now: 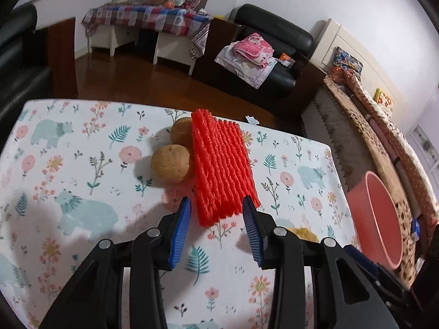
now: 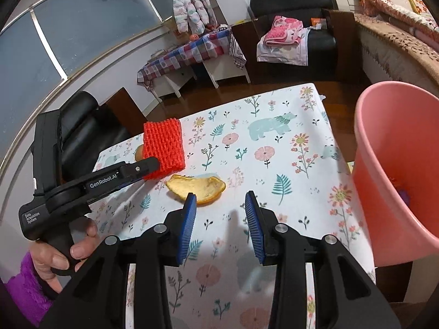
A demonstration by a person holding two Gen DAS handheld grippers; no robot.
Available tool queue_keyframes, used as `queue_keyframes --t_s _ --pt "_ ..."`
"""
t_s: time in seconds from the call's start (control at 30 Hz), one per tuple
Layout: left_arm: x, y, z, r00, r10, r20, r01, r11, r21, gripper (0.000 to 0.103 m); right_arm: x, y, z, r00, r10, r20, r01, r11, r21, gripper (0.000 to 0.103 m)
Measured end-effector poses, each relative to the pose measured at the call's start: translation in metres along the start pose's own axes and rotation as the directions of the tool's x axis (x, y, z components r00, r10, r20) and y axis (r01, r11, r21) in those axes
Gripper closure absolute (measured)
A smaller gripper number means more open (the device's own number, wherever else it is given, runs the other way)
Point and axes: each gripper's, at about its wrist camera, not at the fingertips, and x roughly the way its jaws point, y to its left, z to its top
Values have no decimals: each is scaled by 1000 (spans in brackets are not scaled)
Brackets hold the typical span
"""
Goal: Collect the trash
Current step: 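Grasp the red foam net with the left tool while the right tool grasps the yellow peel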
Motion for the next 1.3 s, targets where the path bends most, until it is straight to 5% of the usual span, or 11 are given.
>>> queue_keyframes --t_s 0.13,0.3,0.37,0.7,0.87,1.3 --pt "7 -1 1 1000 2 -5 -2 1000 -1 65 9 5 5 1000 -11 -25 10 1000 -12 65" --pt "13 3 -2 999 -16 -28 16 1000 -16 91 20 10 13 999 -15 -49 14 999 -31 66" --pt "11 3 -3 1000 -21 -22 20 1000 -16 94 25 13 14 998 -8 -57 6 999 -32 66" --pt "-25 4 -14 998 -53 24 52 998 46 95 43 15 9 995 -53 -84 49 998 -47 66" --pt "-44 2 -23 997 -58 47 55 997 60 95 42 15 9 997 -44 -64 41 998 -39 93" --pt "-91 -5 -50 997 -37 74 30 995 97 95 -9 26 -14 999 -4 -38 3 999 -32 98"
